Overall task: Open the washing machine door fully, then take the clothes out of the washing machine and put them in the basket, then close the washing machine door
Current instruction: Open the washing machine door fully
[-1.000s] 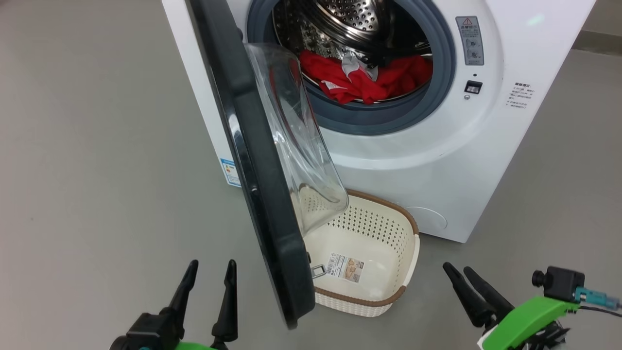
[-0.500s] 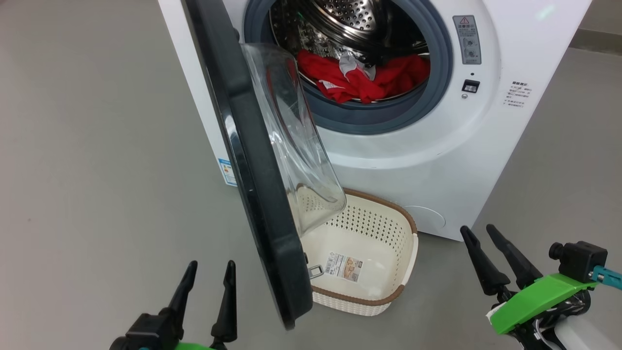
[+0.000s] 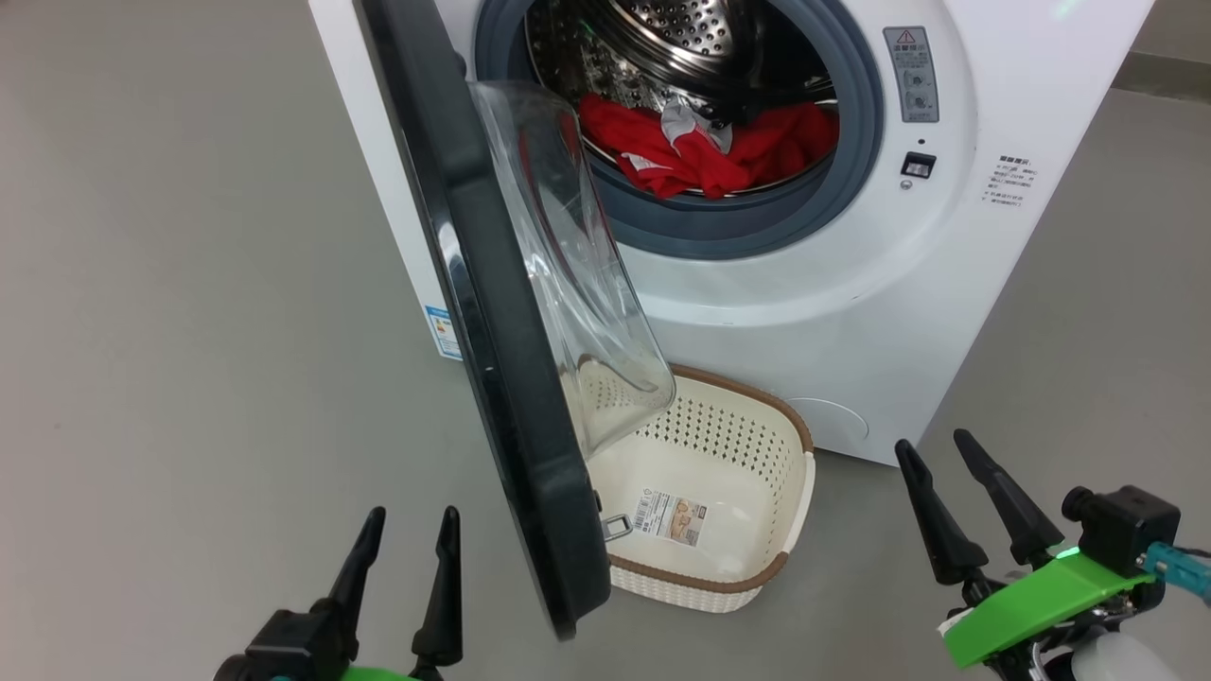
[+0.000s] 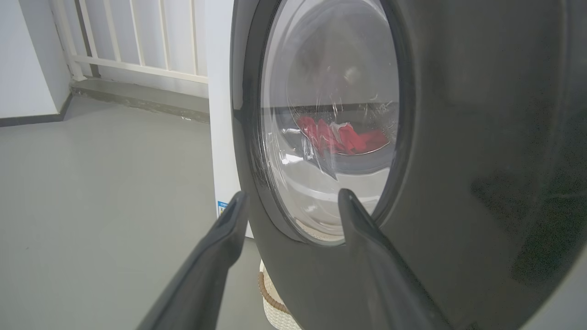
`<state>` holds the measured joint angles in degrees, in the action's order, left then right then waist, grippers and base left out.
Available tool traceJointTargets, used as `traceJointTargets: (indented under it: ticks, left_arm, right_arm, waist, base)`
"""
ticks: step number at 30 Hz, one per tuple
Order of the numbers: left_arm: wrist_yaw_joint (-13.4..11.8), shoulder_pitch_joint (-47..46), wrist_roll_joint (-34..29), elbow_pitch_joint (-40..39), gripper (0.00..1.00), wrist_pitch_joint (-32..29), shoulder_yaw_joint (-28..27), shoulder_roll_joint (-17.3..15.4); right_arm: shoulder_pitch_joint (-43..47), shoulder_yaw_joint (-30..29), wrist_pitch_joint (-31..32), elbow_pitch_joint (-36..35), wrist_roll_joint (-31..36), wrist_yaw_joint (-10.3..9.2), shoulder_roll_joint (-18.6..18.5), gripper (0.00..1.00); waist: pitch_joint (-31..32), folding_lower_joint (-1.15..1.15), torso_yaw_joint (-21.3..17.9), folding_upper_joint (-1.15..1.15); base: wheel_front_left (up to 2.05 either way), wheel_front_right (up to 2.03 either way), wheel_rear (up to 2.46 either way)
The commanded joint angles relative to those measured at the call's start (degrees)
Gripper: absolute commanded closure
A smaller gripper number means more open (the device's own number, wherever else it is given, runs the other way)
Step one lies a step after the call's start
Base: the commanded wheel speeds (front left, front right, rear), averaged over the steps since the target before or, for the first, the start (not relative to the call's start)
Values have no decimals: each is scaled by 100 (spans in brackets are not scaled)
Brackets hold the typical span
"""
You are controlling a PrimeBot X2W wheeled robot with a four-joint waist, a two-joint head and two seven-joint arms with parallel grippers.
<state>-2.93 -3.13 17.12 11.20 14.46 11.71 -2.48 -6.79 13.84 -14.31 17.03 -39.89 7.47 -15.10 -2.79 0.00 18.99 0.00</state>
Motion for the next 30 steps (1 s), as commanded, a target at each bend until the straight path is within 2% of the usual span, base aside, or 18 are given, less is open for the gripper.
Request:
traceJointTargets:
  ticks: [1, 8, 30]
  left_arm:
    - [1, -72, -53, -162, 0, 54, -172, -40]
    - [7, -83, -44, -169, 0, 54, -184, -40]
    - [-26, -74, 0, -162, 0, 54, -173, -40]
  right_arm:
    - [60, 28, -68, -175, 142, 2, -32, 0]
    - [216, -218, -68, -381, 513, 2, 211, 0]
    - [556, -602, -69, -532, 1192, 2, 633, 0]
  waist:
    - [-4, 0, -1, 0]
    - [-3, 0, -10, 0]
    - [23, 0, -25, 0]
  base:
    - [0, 0, 0]
    - [0, 0, 0]
    - [0, 0, 0]
